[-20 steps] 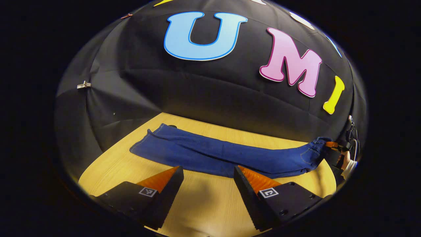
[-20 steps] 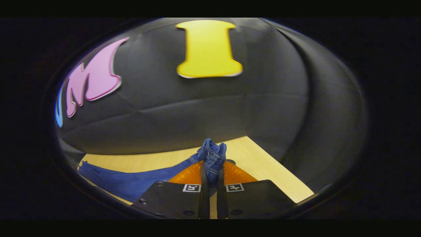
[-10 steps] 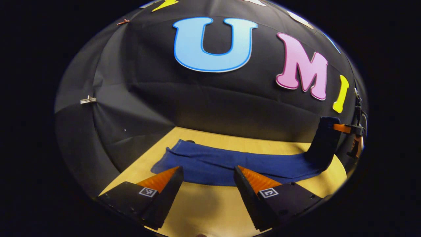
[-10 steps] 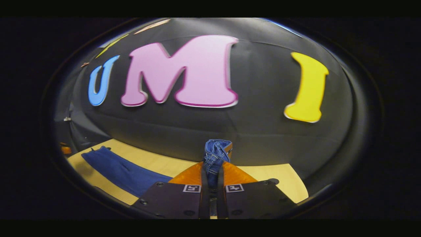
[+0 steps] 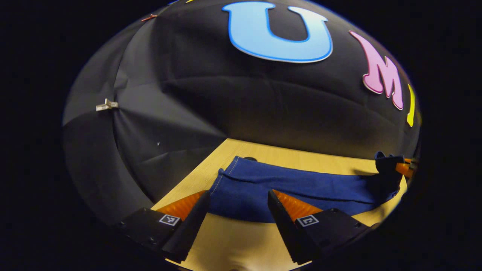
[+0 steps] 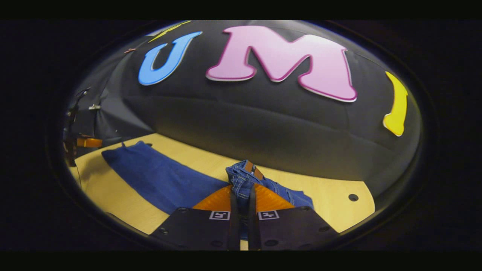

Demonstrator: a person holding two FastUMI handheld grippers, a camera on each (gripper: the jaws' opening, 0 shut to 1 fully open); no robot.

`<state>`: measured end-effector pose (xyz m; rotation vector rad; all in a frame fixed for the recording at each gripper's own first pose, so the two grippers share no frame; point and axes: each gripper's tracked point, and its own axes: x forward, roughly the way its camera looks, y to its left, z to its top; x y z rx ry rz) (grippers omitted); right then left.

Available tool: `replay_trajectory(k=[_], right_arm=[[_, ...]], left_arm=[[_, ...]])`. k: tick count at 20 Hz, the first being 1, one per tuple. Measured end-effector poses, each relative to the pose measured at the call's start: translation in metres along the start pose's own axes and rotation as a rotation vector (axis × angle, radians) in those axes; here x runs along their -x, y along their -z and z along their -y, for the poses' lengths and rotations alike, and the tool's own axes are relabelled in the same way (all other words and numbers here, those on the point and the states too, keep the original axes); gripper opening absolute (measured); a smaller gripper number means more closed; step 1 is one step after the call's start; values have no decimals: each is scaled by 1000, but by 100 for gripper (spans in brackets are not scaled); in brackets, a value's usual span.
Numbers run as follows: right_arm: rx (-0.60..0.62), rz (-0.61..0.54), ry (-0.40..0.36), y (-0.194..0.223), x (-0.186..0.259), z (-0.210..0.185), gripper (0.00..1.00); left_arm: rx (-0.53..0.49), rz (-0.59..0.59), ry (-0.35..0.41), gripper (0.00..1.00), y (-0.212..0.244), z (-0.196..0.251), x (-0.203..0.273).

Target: Grasp the waist and the cuffs of the jeans and fold them to make the two legs overlap; first hold the waist and fold one-third of the jeans toward the cuffs, then hold the cuffs and fold the remaining one-third in the same direction to finish folding.

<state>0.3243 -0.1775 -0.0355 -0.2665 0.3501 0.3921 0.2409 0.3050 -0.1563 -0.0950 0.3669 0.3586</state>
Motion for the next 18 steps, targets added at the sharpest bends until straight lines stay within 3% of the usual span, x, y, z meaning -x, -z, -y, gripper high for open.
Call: replay_trajectory(k=[1,3,4,5,7,9,14,18], right_arm=[[11,-15,-7,2,-3,1,6],[39,-28,-53,12,-12,-5,20],[43,-45,-82,16,-15,-5,12],[39,-64,-117,20,-16,-11,21],[44,-95,-172,30,-13,-21,59],[67,-86,-168,30,3,-20,97],[-20,-57,-149,17,34,-16,97],[-54,-67,-143,15,54,-9,97]], left_arm=[[13,-21,-19,96,2,-11,-10],[5,-49,-28,97,8,-20,-27],[-16,-67,-20,97,11,-16,-34],[-32,-96,-8,97,16,-13,-41],[-56,-135,3,96,21,-11,-44],[-33,-142,17,96,21,-11,-49],[-74,-235,15,96,35,-15,-56],[-63,-225,42,99,38,-13,-57]])
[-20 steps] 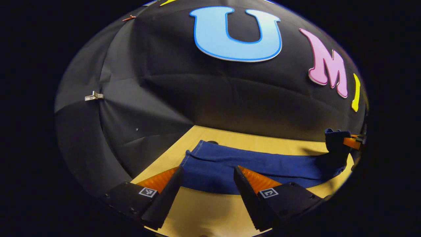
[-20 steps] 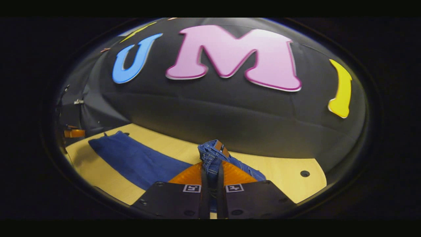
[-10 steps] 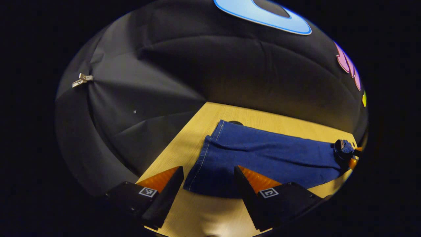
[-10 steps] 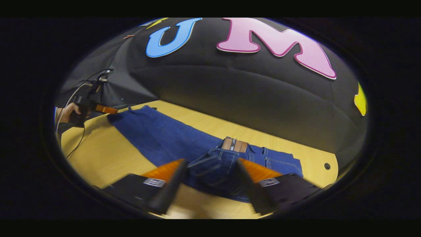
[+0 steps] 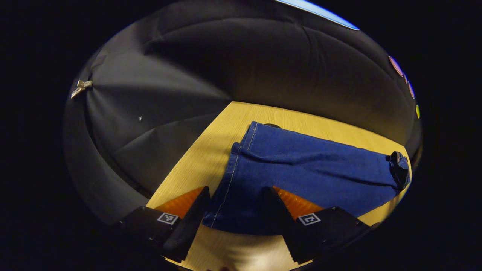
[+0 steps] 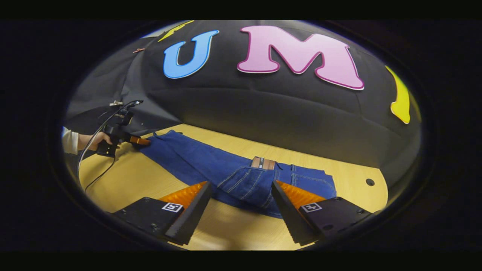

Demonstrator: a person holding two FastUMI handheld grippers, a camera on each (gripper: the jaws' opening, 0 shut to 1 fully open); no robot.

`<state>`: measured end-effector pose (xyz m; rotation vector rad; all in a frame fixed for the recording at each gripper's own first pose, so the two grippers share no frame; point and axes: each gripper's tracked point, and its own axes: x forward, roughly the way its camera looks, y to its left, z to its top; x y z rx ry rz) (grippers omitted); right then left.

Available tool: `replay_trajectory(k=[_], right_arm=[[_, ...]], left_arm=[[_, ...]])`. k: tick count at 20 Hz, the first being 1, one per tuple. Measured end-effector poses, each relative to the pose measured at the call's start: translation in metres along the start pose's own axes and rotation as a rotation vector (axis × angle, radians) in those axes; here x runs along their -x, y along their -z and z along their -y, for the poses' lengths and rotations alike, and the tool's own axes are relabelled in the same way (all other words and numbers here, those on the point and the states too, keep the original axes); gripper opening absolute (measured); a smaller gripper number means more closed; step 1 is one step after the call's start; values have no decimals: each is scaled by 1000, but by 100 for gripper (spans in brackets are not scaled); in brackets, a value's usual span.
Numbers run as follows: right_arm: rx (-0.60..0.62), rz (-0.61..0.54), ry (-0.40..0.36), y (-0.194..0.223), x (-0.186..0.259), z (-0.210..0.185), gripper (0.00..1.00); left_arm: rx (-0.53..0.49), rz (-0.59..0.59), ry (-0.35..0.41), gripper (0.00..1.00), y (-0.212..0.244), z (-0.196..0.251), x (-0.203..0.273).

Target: Grasp the waist and the cuffs of the jeans and fold them to make the two legs overlap; first hold the waist and fold one-third of the jeans toward the cuffs, then hold the cuffs and fold the remaining one-third in the same direction to finish folding.

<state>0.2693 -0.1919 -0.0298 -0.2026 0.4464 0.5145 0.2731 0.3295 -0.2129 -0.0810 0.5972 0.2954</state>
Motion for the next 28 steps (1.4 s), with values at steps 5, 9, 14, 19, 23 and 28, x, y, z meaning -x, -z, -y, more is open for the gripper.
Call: replay_trajectory(k=[5,9,14,19,23,28], right_arm=[[-42,-8,11,7,14,0,96],[-55,-30,22,16,18,6,98],[-85,-22,76,15,26,34,98],[-98,-1,127,10,40,64,97],[-109,-5,143,11,48,77,97],[-124,-3,156,7,63,90,97]], left_arm=[[-26,-13,42,86,-2,17,-2],[-67,7,99,30,-2,37,-2],[-90,68,91,17,-6,39,-3],[75,177,117,2,-32,53,11],[36,284,171,6,-67,76,51],[-23,363,234,6,-118,140,116]])
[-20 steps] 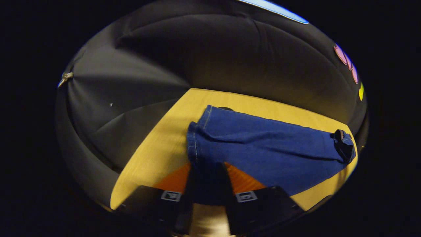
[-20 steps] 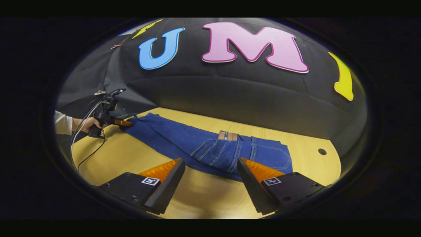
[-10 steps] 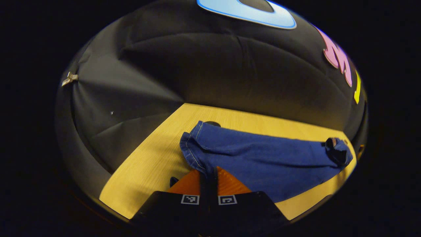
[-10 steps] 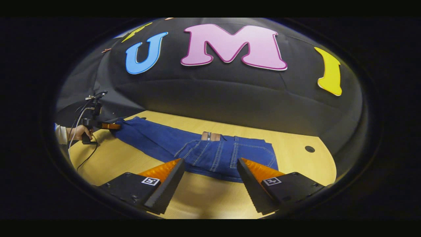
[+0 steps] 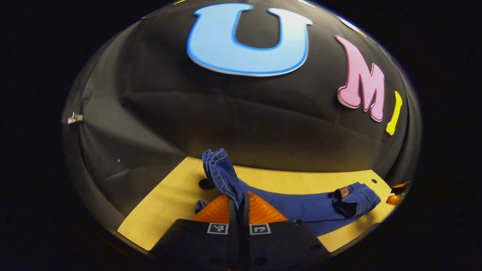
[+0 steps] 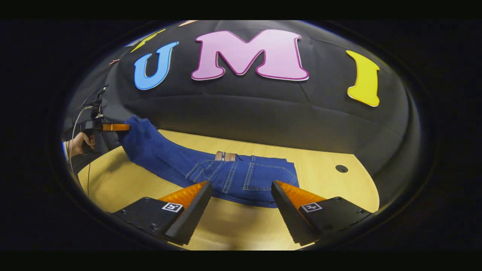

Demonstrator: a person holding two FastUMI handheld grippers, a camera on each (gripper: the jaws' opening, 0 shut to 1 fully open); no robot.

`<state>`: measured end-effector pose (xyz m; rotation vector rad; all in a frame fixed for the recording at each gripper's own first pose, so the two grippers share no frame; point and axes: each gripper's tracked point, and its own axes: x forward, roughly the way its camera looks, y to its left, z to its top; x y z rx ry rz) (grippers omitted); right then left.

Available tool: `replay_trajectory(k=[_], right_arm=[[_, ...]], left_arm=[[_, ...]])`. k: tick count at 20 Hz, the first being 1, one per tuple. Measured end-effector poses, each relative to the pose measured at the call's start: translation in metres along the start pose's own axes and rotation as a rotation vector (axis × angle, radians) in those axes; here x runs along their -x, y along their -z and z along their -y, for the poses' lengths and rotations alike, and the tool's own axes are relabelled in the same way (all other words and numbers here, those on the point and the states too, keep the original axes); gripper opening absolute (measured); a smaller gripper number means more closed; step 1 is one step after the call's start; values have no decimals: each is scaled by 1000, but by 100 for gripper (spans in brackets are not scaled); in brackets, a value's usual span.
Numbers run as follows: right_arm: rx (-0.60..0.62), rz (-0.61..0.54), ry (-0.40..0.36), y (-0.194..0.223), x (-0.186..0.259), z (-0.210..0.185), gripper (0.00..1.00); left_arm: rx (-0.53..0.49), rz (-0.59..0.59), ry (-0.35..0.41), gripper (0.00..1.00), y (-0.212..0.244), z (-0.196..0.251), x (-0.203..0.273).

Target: Grasp the waist and the cuffs of the jeans and fold them to make the two legs overlap; first hold the waist and fold one-third of the jeans toward the cuffs, then hold the cuffs and fold the remaining one-third in the same direction to finish folding.

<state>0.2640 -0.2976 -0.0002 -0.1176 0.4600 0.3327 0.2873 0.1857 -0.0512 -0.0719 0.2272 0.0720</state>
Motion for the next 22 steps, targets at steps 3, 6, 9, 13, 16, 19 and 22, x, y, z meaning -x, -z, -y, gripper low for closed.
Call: replay_trajectory(k=[3,6,9,13,16,19,22], right_arm=[[7,17,43,-11,14,28,98],[-16,20,78,-23,30,61,96],[-42,8,124,-30,51,102,97],[-32,13,194,-35,85,152,97],[-84,5,226,-31,101,177,97],[-135,-2,248,-21,108,189,96],[-144,-20,265,-8,121,201,95]], left_arm=[[-34,35,49,6,-28,76,11],[-11,36,92,6,-51,144,20],[38,29,144,6,-62,213,19],[5,5,230,6,-50,318,17],[-49,-54,302,6,-13,396,9],[-78,-110,383,6,41,472,-7],[-129,-232,433,7,109,511,-24]])
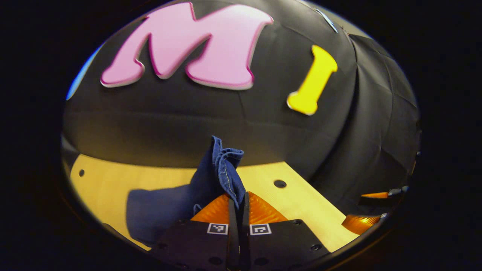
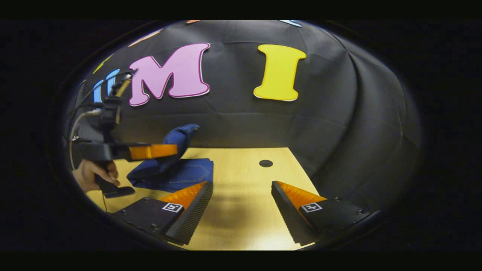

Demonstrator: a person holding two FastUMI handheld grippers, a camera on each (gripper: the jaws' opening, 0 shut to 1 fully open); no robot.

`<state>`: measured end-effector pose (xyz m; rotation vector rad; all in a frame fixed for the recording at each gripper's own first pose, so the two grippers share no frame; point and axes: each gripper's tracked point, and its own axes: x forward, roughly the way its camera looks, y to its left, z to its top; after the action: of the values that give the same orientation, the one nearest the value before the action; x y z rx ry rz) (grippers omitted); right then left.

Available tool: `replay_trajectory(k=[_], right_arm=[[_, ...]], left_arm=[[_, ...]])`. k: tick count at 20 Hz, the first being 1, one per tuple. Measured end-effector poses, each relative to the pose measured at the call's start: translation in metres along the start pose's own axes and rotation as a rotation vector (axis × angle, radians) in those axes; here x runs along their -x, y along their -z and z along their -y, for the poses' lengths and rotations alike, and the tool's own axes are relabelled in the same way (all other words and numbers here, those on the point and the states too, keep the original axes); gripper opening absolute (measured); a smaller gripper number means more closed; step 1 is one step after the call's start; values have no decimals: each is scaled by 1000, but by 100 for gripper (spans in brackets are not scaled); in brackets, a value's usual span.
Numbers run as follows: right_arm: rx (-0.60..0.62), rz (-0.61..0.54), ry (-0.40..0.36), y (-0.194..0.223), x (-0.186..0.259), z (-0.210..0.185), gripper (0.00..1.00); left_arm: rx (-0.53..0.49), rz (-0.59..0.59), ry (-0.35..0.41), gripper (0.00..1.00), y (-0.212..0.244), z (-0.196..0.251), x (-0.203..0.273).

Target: Grasp the waist and the cuffs of the jeans and fold them to make the two legs overlap; first hold the waist and fold one-third of the jeans toward the cuffs, then hold the cuffs and fold the remaining one-third in the same direction to finish folding.

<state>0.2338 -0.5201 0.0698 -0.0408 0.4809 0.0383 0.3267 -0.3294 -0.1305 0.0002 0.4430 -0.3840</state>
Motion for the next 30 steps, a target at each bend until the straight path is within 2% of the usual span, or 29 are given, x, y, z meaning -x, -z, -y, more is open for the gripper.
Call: replay_trajectory(k=[2,3,4,5,7,9,12,17,22,26,30], right_arm=[[-20,-4,8,4,8,5,96],[-36,-4,12,4,11,7,96],[-50,-1,16,4,13,8,96],[-56,1,19,4,17,9,96],[-52,9,24,1,27,6,97],[-59,21,17,-4,43,-2,97],[-80,51,0,-20,70,-23,97],[-98,129,-20,-58,133,-65,97],[-150,270,-48,-110,215,-111,98],[-137,379,-58,-136,272,-138,97],[-125,472,-34,-137,321,-154,97]], left_arm=[[-35,-80,10,10,35,4,-20],[-19,-105,37,17,44,10,-22],[3,-103,48,18,45,12,-23],[23,-88,71,40,42,18,-15],[26,-28,66,84,32,13,9],[-4,25,43,96,14,4,46],[-67,126,-9,97,-18,-10,120],[-94,313,-106,97,-67,-34,283],[-116,444,-214,96,-86,-55,425],[-129,513,-306,96,-76,-66,507],[-124,504,-340,96,-41,-64,559]])
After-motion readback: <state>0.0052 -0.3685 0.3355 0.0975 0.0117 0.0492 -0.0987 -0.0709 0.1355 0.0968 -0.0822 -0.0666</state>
